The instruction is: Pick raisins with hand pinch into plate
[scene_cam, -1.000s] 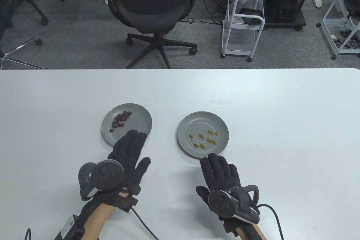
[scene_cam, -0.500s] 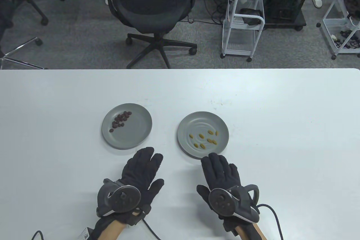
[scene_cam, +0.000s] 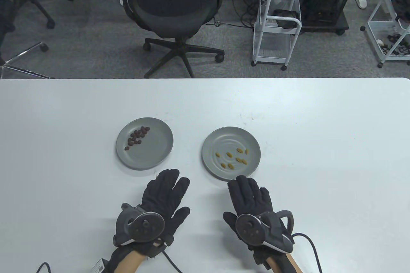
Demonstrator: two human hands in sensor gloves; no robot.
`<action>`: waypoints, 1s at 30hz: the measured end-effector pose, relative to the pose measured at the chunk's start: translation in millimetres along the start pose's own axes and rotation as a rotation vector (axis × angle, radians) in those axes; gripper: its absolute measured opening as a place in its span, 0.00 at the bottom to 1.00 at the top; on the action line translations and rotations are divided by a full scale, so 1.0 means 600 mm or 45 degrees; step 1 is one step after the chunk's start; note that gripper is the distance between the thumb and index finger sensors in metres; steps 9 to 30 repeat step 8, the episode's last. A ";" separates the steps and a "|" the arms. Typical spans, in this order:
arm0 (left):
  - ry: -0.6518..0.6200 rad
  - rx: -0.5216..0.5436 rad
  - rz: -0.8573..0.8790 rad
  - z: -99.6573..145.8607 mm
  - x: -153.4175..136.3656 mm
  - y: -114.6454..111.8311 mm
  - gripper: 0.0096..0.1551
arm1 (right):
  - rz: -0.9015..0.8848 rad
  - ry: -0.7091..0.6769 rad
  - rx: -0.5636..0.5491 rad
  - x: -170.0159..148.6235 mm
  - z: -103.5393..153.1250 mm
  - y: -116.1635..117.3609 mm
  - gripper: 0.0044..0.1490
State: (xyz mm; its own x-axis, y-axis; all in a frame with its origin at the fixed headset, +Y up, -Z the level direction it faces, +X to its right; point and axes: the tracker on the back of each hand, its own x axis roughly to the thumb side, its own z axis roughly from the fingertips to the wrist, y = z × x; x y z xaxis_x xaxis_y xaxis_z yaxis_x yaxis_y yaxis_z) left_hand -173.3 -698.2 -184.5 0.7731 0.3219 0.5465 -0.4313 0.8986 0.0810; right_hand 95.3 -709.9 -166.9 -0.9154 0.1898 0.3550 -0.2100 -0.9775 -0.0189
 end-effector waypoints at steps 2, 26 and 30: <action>-0.003 0.007 0.000 0.001 -0.001 0.000 0.49 | 0.001 0.001 0.009 0.000 -0.001 0.001 0.58; -0.007 0.003 0.009 0.001 -0.001 -0.002 0.48 | 0.001 0.003 0.038 0.001 -0.003 0.005 0.58; -0.007 0.003 0.009 0.001 -0.001 -0.002 0.48 | 0.001 0.003 0.038 0.001 -0.003 0.005 0.58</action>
